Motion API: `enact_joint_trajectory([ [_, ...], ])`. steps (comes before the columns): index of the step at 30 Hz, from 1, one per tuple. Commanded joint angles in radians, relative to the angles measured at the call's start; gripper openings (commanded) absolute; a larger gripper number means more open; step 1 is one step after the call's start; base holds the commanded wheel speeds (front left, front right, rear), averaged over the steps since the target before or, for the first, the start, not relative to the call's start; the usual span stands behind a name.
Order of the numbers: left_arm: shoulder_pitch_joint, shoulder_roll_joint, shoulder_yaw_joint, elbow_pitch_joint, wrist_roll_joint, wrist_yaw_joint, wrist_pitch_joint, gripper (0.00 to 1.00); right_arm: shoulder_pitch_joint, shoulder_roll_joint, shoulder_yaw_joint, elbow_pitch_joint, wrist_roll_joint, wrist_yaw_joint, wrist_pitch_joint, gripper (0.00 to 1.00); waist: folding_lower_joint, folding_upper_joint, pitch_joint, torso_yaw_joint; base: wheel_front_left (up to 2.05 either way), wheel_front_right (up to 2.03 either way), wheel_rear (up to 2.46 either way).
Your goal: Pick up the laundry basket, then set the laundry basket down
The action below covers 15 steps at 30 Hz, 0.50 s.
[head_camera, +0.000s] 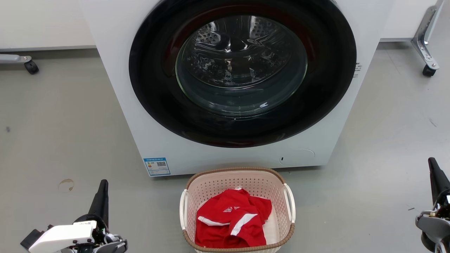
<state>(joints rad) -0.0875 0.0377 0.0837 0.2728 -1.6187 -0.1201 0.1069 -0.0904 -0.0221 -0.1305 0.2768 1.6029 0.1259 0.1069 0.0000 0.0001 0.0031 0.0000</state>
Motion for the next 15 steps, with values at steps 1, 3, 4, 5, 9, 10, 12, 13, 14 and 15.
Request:
enact_joint_trajectory([
  [1,-0.020,0.013,0.030,-0.028,0.010,-0.011,0.006,0.00,-0.018,-0.028,0.017,-0.032,0.006,0.005,0.006,0.00,0.0000,-0.0001,0.000,0.000,0.00,0.00,0.00],
  [3,-0.020,0.013,0.030,-0.028,0.010,-0.011,0.006,0.00,-0.018,-0.028,0.017,-0.032,0.006,0.005,0.006,0.00,0.0000,-0.0001,0.000,0.000,0.00,0.00,0.00],
  [4,-0.020,0.013,0.030,-0.028,0.010,-0.011,0.006,0.00,-0.018,-0.028,0.017,-0.032,0.006,0.005,0.006,0.00,0.0000,-0.0001,0.000,0.000,0.00,0.00,0.00],
  [5,-0.020,0.013,0.030,-0.028,0.010,-0.011,0.006,0.00,-0.018,-0.028,0.017,-0.032,0.006,0.005,0.006,0.00,0.0000,-0.0001,0.000,0.000,0.00,0.00,0.00],
  [9,-0.020,0.013,0.030,-0.028,0.010,-0.011,0.006,0.00,-0.018,-0.028,0.017,-0.032,0.006,0.005,0.006,0.00,0.0000,-0.0001,0.000,0.000,0.00,0.00,0.00],
  [10,-0.020,0.013,0.030,-0.028,0.010,-0.011,0.006,0.00,-0.018,-0.028,0.017,-0.032,0.006,0.005,0.006,0.00,0.0000,-0.0001,0.000,0.000,0.00,0.00,0.00],
  [12,-0.020,0.013,0.030,-0.028,0.010,-0.011,0.006,0.00,-0.018,-0.028,0.017,-0.032,0.006,0.005,0.006,0.00,0.0000,-0.0001,0.000,0.000,0.00,0.00,0.00],
  [13,-0.020,0.013,0.030,-0.028,0.010,-0.011,0.006,0.00,-0.018,-0.028,0.017,-0.032,0.006,0.005,0.006,0.00,0.0000,-0.0001,0.000,0.000,0.00,0.00,0.00],
  [14,-0.020,0.013,0.030,-0.028,0.010,-0.011,0.006,0.00,-0.018,-0.028,0.017,-0.032,0.006,0.005,0.006,0.00,0.0000,-0.0001,0.000,0.000,0.00,0.00,0.00],
  [15,-0.020,0.013,0.030,-0.028,0.010,-0.011,0.006,0.00,-0.018,-0.028,0.017,-0.032,0.006,0.005,0.006,0.00,0.0000,-0.0001,0.000,0.000,0.00,0.00,0.00],
])
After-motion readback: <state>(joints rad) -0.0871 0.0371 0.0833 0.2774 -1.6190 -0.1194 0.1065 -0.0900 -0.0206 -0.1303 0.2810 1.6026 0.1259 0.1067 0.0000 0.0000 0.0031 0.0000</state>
